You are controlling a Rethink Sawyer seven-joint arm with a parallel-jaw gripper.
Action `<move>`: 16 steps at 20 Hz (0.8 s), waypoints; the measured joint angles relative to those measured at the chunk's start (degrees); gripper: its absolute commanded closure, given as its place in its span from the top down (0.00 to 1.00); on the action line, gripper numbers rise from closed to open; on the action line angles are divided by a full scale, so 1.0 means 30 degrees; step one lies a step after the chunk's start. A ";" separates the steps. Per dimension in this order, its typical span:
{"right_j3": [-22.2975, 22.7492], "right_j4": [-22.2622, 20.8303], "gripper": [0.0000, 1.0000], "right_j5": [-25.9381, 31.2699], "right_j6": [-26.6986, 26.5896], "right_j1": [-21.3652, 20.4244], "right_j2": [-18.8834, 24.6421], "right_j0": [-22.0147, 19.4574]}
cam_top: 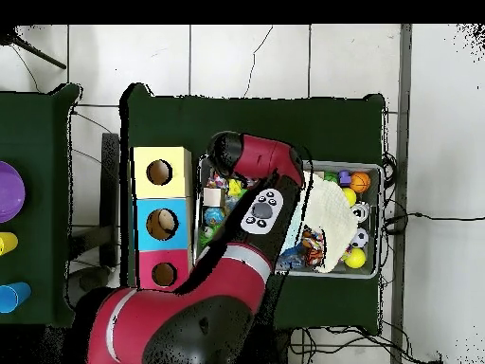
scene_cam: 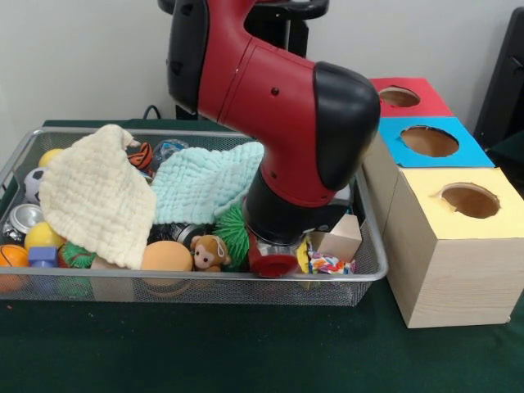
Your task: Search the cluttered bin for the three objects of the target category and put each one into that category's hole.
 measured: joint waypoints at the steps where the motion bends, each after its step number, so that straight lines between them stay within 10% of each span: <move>1: 0.0000 -0.0016 0.00 -0.0004 0.0000 -0.0010 -0.0030 0.0096; 16: 0.2853 0.0535 0.00 -0.0083 0.0000 -0.3111 0.0400 0.1756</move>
